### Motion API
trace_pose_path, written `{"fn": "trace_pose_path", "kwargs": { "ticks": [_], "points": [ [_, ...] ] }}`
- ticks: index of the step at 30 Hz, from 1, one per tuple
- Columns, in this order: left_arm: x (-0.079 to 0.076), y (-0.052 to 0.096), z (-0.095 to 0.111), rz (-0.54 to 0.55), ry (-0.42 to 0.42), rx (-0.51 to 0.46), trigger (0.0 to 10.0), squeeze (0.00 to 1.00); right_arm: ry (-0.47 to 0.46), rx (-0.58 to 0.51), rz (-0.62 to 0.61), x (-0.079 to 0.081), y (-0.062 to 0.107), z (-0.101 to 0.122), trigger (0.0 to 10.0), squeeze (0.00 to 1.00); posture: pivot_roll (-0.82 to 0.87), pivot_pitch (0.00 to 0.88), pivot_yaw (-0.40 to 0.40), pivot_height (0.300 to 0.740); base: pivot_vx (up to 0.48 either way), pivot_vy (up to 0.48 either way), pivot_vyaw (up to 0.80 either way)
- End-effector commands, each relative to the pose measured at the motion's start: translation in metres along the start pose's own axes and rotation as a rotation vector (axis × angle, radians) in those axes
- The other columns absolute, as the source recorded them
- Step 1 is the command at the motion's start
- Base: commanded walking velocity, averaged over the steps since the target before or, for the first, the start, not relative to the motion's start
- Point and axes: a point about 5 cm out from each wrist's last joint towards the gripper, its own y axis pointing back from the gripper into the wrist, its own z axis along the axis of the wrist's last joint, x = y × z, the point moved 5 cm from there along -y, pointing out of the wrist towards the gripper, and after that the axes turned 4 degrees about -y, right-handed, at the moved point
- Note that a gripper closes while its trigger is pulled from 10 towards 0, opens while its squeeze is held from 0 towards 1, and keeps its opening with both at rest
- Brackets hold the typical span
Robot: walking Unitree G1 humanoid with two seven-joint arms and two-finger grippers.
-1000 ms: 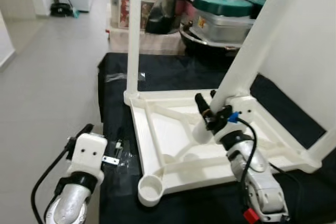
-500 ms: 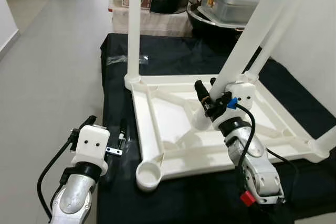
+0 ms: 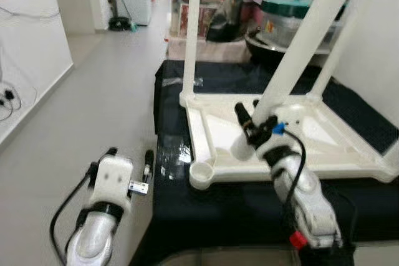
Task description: Building children table
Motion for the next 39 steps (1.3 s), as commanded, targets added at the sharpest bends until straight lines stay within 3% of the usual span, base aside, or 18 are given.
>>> {"fn": "trace_pose_path", "kwargs": {
  "ticks": [1, 11, 12, 18, 23, 27, 31, 34, 39],
  "points": [
    [-0.003, 0.000, -0.004, -0.016, 0.021, 0.022, 10.0, 0.00, 0.011, -0.013, -0.016, -0.004, 0.000, 0.004, 10.0, 0.00, 0.14, 0.000, -0.128, 0.740, 0.000, 0.480, 0.00],
    [-0.003, -0.001, -0.007, -0.006, 0.023, 0.019, 10.0, 0.00, -0.016, -0.010, -0.005, -0.004, -0.005, 0.003, 10.0, 0.00, 0.13, 0.000, -0.127, 0.740, 0.000, 0.241, 0.00],
    [-0.004, 0.000, -0.012, -0.010, 0.017, 0.042, 10.0, 0.00, -0.022, -0.022, 0.061, 0.003, -0.007, 0.007, 10.0, 0.00, 0.13, 0.000, -0.123, 0.740, 0.000, 0.000, 0.00],
    [-0.004, 0.002, -0.020, -0.010, 0.005, 0.072, 10.0, 0.00, -0.035, -0.002, 0.149, 0.013, -0.012, 0.006, 10.0, 0.00, 0.13, 0.000, -0.125, 0.740, 0.000, 0.000, 0.00],
    [-0.003, 0.006, -0.030, -0.013, -0.021, 0.119, 10.0, 0.00, -0.013, 0.030, 0.289, 0.030, -0.020, 0.004, 10.0, 0.00, 0.15, 0.000, -0.139, 0.740, 0.000, 0.000, 0.00],
    [-0.005, 0.010, -0.036, -0.022, -0.030, 0.144, 10.0, 0.00, 0.002, 0.080, 0.405, 0.040, -0.025, -0.007, 10.0, 0.00, 0.16, 0.000, -0.144, 0.740, 0.000, 0.000, 0.00],
    [-0.011, 0.013, -0.047, -0.068, -0.068, 0.194, 10.0, 0.00, 0.011, 0.176, 0.519, 0.048, -0.024, -0.030, 10.0, 0.00, 0.18, 0.000, -0.139, 0.740, 0.000, 0.000, 0.00],
    [-0.011, 0.013, -0.049, -0.072, -0.073, 0.199, 10.0, 0.00, 0.008, 0.185, 0.532, 0.049, -0.023, -0.032, 10.0, 0.00, 0.18, 0.000, -0.139, 0.740, 0.000, 0.000, 0.00],
    [-0.002, 0.021, -0.053, -0.067, -0.078, 0.218, 10.0, 0.00, -0.025, 0.203, 0.673, 0.060, -0.015, -0.031, 10.0, 0.00, 0.19, 0.000, -0.146, 0.740, 0.000, 0.000, 0.00]
  ]
}}
